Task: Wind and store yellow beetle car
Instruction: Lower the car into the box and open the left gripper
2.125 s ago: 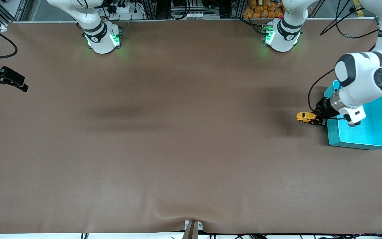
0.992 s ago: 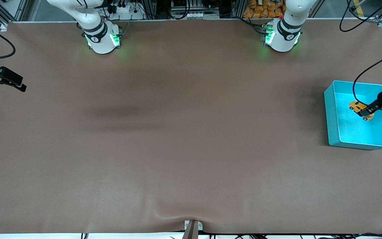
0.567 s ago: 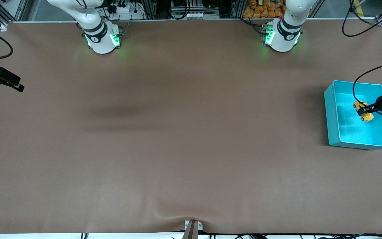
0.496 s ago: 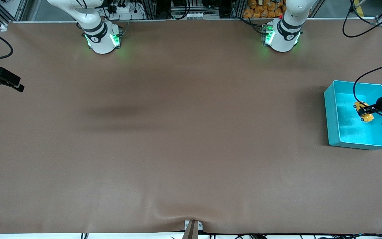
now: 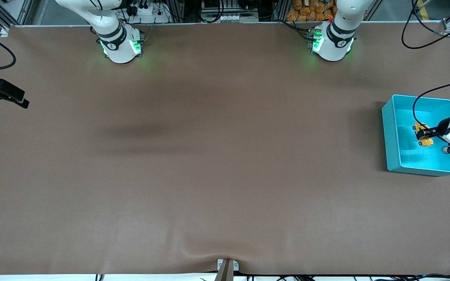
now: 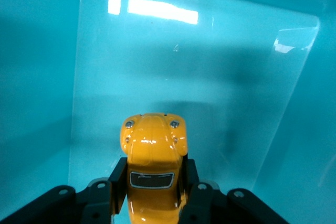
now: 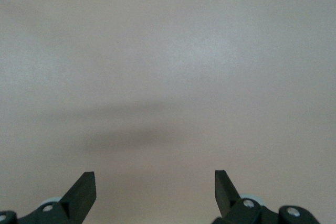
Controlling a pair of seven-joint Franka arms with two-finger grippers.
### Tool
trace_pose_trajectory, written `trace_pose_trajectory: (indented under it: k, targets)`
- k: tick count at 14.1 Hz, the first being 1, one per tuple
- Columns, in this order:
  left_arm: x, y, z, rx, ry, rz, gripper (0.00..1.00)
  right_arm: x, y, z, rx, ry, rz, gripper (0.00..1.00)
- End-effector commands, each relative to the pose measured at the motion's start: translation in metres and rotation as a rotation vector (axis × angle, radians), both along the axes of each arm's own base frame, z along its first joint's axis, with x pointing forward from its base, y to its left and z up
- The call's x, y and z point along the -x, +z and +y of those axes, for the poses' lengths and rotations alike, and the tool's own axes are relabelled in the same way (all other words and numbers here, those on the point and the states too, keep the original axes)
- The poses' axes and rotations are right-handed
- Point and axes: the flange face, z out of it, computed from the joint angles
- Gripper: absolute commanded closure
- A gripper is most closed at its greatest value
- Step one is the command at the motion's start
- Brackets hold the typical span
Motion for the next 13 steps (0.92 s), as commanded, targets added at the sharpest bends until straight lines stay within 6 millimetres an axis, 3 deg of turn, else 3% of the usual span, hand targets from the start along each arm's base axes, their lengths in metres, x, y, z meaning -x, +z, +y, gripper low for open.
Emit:
trace_pose_trajectory:
  k: [1, 9, 10, 11, 12, 13]
  targets:
    - [-0.008, -0.01, 0.006, -0.028, -0.052, 0.02, 1.0, -0.001, 0.002, -0.003, 0.0, -0.007, 0.004, 0.0]
    - [-0.013, -0.035, 0.004, -0.017, -0.077, 0.008, 1.0, -0.001, 0.0, -0.004, -0.001, -0.007, 0.008, 0.0]
    - [-0.012, -0.037, 0.004, -0.013, -0.075, 0.01, 0.8, -0.001, 0.0, -0.003, -0.001, -0.006, 0.008, 0.0]
    - [-0.013, -0.037, 0.003, -0.013, -0.077, 0.01, 0.33, -0.001, 0.001, -0.003, 0.0, -0.006, 0.005, 0.0]
    - [-0.014, -0.034, 0.003, -0.016, -0.078, 0.006, 0.0, -0.001, 0.001, -0.003, 0.0, -0.004, 0.007, 0.0]
    - [-0.015, -0.03, 0.001, -0.02, -0.081, 0.001, 0.0, -0.002, 0.001, -0.003, 0.0, -0.003, 0.007, 0.0]
